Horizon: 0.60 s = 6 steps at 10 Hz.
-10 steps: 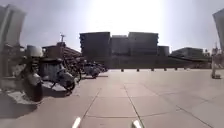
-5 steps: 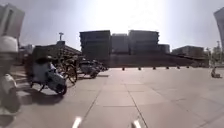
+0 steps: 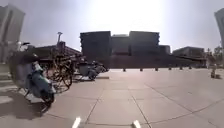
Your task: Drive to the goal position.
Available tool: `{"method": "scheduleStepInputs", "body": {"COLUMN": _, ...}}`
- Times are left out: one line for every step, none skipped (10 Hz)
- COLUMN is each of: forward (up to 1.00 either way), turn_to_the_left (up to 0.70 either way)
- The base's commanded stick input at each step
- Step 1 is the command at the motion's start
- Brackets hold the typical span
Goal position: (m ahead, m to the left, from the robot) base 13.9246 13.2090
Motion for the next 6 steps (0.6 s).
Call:
{"method": "scheduleStepInputs", "body": {"forward": 1.00, "turn_to_the_left": 0.00}}
{"method": "scheduleStepInputs", "body": {"forward": 1.00, "turn_to_the_left": 0.00}}
{"method": "scheduleStepInputs", "body": {"forward": 1.00, "turn_to_the_left": 0.00}}
{"method": "scheduleStepInputs", "body": {"forward": 1.00, "turn_to_the_left": 0.00}}
{"method": "scheduleStepInputs", "body": {"forward": 1.00, "turn_to_the_left": 0.00}}
{"method": "scheduleStepInputs", "body": {"forward": 1.00, "turn_to_the_left": 0.00}}
